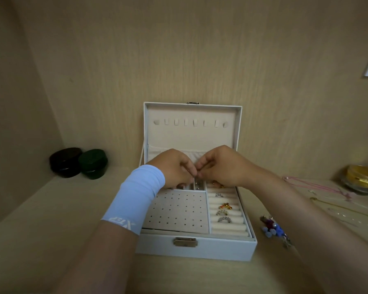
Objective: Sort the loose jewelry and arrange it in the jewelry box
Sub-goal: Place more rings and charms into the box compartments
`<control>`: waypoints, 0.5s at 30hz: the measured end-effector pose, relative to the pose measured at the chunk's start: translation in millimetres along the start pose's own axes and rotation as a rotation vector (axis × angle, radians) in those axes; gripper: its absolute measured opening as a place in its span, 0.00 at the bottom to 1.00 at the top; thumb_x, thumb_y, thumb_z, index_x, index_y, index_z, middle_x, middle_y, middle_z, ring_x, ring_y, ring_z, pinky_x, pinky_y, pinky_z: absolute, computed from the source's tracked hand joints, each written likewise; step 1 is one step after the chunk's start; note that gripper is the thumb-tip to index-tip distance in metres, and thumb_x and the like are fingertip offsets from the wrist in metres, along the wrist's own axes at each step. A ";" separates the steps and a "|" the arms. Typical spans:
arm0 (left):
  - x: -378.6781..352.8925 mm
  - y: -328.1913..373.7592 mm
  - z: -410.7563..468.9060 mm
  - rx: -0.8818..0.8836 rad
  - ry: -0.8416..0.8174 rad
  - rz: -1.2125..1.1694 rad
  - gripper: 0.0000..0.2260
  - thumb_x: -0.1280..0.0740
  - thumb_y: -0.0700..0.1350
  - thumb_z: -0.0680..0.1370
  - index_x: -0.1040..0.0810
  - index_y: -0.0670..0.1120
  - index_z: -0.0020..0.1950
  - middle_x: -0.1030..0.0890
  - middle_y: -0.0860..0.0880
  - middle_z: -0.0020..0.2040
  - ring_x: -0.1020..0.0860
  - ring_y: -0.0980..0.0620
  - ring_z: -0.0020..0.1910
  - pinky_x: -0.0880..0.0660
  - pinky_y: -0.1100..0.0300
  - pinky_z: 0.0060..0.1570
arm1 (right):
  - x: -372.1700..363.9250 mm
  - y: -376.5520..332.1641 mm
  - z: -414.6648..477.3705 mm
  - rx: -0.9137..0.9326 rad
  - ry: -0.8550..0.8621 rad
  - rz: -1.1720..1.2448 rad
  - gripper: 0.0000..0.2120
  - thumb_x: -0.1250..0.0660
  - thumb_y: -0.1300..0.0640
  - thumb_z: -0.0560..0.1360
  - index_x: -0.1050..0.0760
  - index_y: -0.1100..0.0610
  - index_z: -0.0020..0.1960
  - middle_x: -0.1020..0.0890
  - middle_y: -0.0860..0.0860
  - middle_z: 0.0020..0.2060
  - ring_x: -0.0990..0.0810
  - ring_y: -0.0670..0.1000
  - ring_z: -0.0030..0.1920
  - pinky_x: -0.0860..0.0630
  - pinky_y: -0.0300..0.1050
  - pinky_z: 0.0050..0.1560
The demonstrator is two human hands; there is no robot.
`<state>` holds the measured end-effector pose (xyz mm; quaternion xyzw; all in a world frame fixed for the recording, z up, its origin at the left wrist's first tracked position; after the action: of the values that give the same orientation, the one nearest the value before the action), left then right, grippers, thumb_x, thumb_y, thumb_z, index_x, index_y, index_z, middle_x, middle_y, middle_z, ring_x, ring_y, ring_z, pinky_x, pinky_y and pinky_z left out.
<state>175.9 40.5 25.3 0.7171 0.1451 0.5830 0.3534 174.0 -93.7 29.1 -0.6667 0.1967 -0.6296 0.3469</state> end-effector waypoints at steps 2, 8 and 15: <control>-3.7 5.5 -0.8 -0.026 0.008 0.103 0.05 0.27 0.42 0.73 0.16 0.52 0.45 0.15 0.52 0.42 0.18 0.53 0.41 0.21 0.59 0.47 | 1.9 -2.6 -3.7 0.047 -0.002 -0.037 0.08 0.27 0.63 0.74 0.15 0.52 0.49 0.13 0.50 0.39 0.16 0.48 0.33 0.20 0.41 0.36; -6.1 35.6 -4.4 -0.126 0.146 0.185 0.05 0.31 0.47 0.76 0.17 0.55 0.42 0.18 0.57 0.41 0.19 0.54 0.40 0.21 0.57 0.48 | 55.6 4.1 -43.5 0.106 0.156 -0.055 0.06 0.28 0.63 0.76 0.16 0.56 0.52 0.18 0.46 0.39 0.24 0.33 0.26 0.31 0.25 0.29; -60.0 105.3 -21.5 -0.434 0.112 0.197 0.03 0.31 0.50 0.77 0.18 0.55 0.46 0.22 0.61 0.43 0.26 0.65 0.41 0.31 0.67 0.45 | 75.7 78.6 -97.6 -0.044 -0.062 -0.303 0.06 0.24 0.58 0.72 0.15 0.47 0.44 0.16 0.41 0.37 0.20 0.36 0.37 0.28 0.28 0.38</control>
<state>117.6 -64.0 53.9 0.6016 -0.0347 0.6709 0.4322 102.3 -221.2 23.3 -0.7154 0.0967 -0.6493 0.2393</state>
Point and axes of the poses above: each hand's wrist, its own z-axis towards the middle knuckle, its own x-axis out of the back of the hand, y = z × x, the point moved 8 cm from there along z, towards the middle knuckle
